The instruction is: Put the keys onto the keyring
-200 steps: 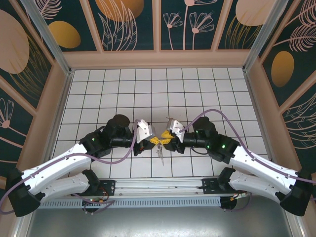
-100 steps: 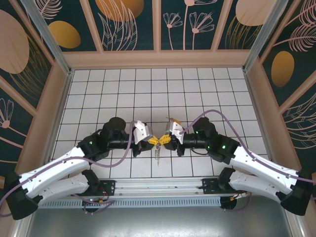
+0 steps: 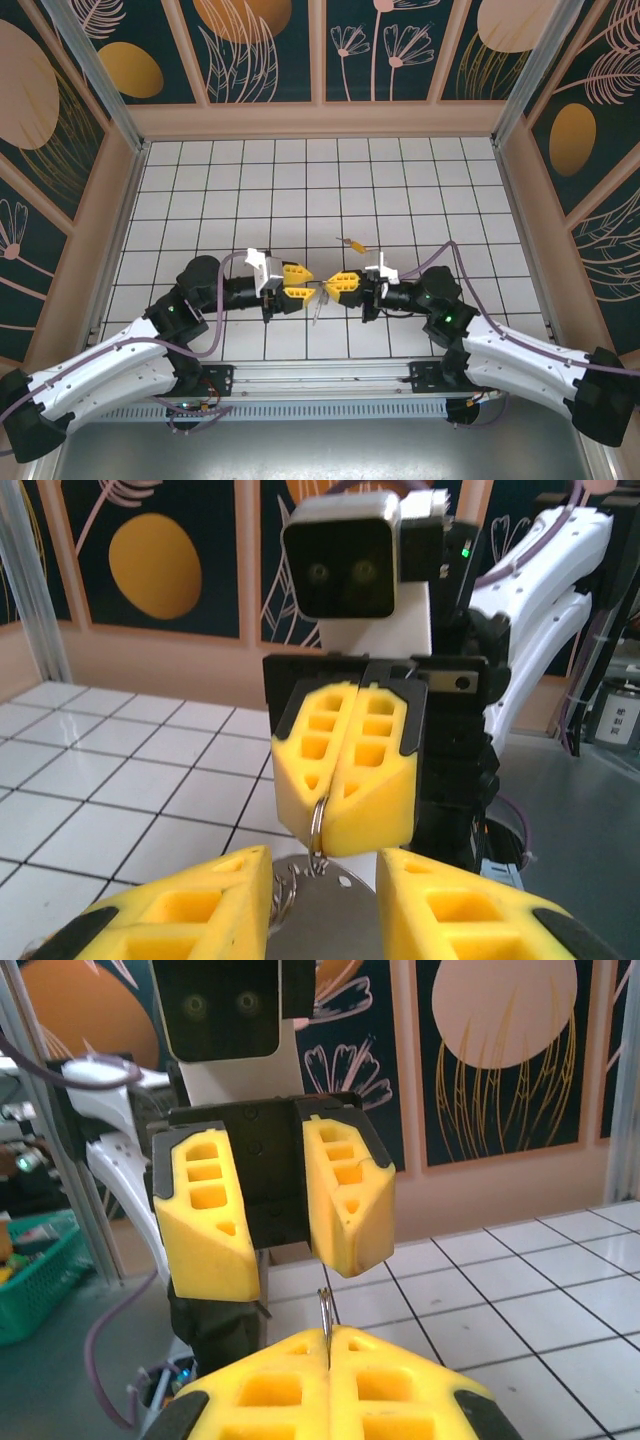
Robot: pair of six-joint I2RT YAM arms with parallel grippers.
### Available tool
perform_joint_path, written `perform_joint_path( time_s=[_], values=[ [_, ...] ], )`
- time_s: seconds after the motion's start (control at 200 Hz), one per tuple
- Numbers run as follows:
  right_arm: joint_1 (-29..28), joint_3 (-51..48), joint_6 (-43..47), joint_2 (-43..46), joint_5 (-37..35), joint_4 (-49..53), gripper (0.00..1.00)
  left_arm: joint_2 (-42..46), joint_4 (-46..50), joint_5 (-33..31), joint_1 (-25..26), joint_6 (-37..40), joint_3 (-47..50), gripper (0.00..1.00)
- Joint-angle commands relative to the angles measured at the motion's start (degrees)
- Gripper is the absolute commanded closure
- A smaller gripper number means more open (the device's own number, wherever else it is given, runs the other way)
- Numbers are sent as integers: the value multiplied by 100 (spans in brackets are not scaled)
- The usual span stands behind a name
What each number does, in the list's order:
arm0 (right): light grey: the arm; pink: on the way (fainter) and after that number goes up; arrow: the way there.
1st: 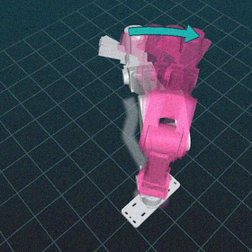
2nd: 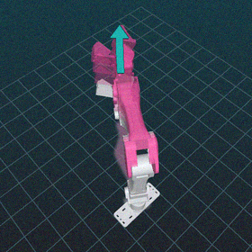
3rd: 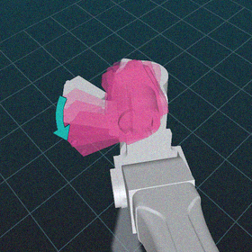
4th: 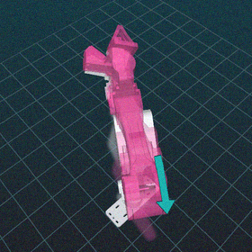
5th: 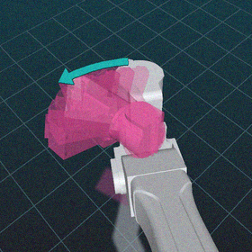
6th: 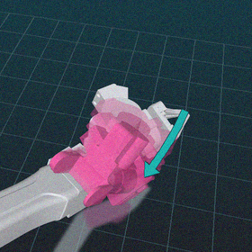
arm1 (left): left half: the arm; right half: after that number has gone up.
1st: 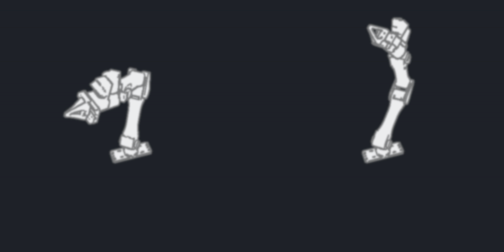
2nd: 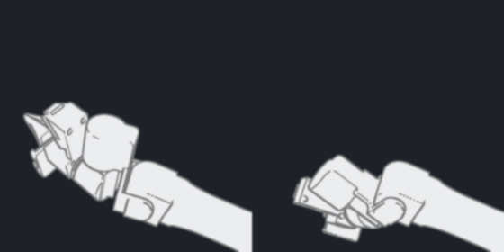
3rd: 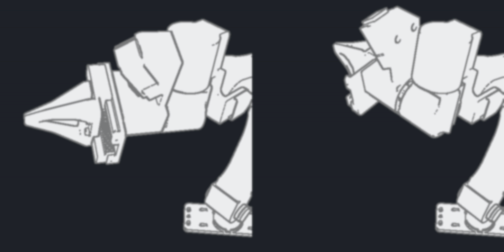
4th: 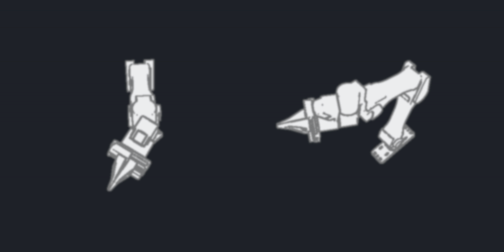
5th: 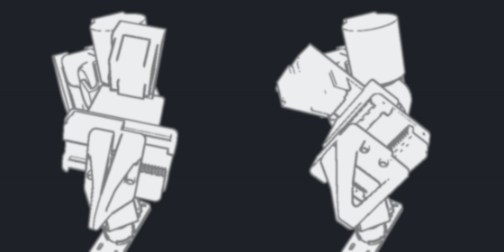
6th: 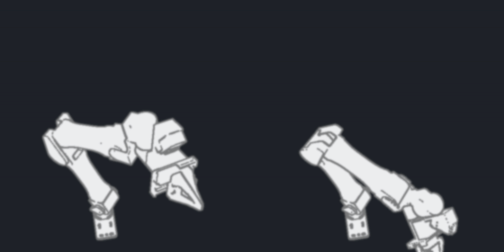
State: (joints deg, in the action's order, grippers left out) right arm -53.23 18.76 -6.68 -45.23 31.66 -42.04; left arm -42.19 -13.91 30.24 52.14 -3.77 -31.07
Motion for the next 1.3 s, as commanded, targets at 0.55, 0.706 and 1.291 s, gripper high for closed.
perform_joint_path(
  time_s=[0.55, 0.706, 1.291],
  values=[
    [51, -354, -791, -600, 438, -2603, 100, -521, -1222, 571, 20, -317, -12, 70],
    [67, -396, -861, -692, 494, -2815, 100, -649, -1215, 604, 24, -300, -74, 80],
    [61, 727, 1310, 173, -963, 2491, 66, -794, 2250, -513, 22, 1258, -1316, 100]
  ],
)
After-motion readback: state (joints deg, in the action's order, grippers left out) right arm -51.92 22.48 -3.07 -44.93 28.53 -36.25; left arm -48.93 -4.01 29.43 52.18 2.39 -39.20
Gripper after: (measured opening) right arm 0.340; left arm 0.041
